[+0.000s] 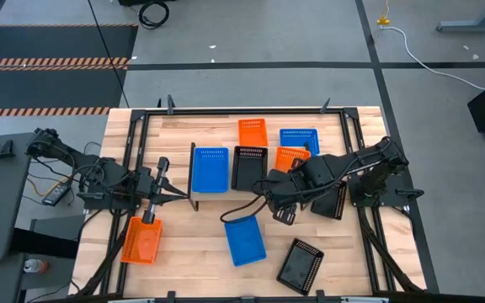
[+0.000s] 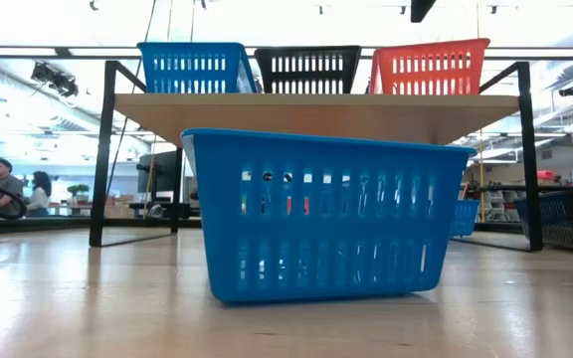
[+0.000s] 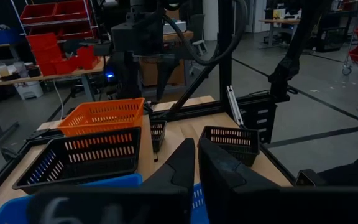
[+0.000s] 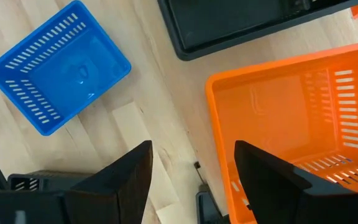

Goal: Stack baskets on shelf by color
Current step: Stack the bottom blue basket on the blue basket on the shelf

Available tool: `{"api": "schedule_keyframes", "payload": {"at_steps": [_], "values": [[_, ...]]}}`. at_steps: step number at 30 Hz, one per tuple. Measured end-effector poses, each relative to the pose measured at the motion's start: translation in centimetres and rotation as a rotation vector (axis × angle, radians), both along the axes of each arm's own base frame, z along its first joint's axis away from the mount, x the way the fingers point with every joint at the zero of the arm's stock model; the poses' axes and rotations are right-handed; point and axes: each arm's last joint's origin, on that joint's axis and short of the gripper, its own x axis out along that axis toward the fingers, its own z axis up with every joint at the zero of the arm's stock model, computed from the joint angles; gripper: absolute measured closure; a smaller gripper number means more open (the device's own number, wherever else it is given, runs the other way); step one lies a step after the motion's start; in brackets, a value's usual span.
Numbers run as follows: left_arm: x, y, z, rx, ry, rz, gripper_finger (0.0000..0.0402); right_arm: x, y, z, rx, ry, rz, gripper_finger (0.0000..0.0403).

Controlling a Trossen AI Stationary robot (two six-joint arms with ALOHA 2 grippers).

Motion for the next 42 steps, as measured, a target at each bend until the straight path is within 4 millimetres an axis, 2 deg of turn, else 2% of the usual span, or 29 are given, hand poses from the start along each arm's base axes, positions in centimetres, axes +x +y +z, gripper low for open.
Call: {"api": "schedule_keyframes", "payload": {"at_steps": [14,42], "values": [[0.0,0.0,0.0,0.0,0.0,0.0,0.0366,-0.05,0.18,-0.03,0.013,0.001,-0.013,0.0187],[0.0,0.0,0.0,0.0,0.0,0.0,0.0369,-0.11,0.42,-0.07,0.029,0.001,-0.033,0.0189]]}}
